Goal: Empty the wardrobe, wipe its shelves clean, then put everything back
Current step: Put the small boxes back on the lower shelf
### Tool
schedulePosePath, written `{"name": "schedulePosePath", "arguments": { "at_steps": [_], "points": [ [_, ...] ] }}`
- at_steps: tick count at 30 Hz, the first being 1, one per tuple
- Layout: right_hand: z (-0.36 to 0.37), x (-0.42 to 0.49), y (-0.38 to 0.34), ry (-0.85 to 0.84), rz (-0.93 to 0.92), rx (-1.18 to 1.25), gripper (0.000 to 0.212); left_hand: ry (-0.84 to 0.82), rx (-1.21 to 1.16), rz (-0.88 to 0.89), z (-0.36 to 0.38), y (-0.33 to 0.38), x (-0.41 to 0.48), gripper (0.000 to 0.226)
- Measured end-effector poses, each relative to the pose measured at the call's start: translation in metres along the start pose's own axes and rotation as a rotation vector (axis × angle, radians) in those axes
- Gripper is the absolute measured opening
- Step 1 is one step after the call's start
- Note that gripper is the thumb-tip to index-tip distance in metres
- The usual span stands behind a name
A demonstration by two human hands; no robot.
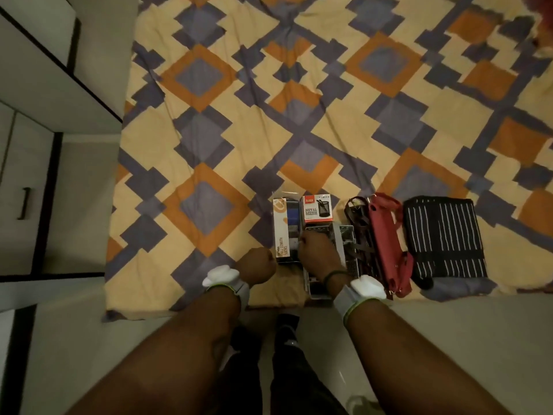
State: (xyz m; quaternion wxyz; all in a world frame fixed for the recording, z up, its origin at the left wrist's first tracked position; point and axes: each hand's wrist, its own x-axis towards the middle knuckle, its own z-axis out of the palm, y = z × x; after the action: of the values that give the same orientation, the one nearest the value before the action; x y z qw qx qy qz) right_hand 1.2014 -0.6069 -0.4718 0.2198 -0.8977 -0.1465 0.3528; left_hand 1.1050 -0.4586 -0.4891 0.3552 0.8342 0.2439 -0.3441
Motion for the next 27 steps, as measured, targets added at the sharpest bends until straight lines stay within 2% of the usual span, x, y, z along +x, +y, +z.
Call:
{"name": "schedulePosePath", "arguments": {
  "at_steps": [6, 9, 12, 15, 17, 19, 24, 27],
  "points": [
    [-0.011, 0.092, -0.005, 0.085, 0.026, -0.093, 0.019, 0.07, -0.11, -0.081, 0.01, -0.003, 0.081, 0.032],
    [-0.011, 0.139, 0.006, 0.138, 0.105, -0.209, 0.03, 0.069, -0.218, -0.151, 0.023, -0.004, 0.118, 0.033],
    [-0.013, 0.176, 0.016, 0.054, 0.286, -0.307, 0.075, 0.105, -0.356, -0.239, 0.037, -0.002, 0.146, 0.047],
    [-0.001, 0.211, 0.039, -0.133, 0.292, -0.389, 0.119, 0.117, -0.547, -0.327, 0.052, -0.01, 0.176, 0.07],
    [0.008, 0.221, 0.049, -0.18, 0.312, -0.405, 0.137, 0.155, -0.664, -0.342, 0.078, -0.036, 0.218, 0.091],
    [0.012, 0.224, 0.052, -0.175, 0.334, -0.376, 0.136, 0.166, -0.732, -0.358, 0.1, -0.056, 0.247, 0.097],
    [0.019, 0.226, 0.048, -0.111, 0.291, -0.435, 0.11, 0.148, -0.851, -0.326, 0.062, -0.026, 0.208, 0.063],
    [0.016, 0.212, 0.035, -0.024, 0.306, -0.414, 0.097, 0.094, -0.866, -0.282, 0.048, -0.036, 0.189, 0.058]
  ]
}}
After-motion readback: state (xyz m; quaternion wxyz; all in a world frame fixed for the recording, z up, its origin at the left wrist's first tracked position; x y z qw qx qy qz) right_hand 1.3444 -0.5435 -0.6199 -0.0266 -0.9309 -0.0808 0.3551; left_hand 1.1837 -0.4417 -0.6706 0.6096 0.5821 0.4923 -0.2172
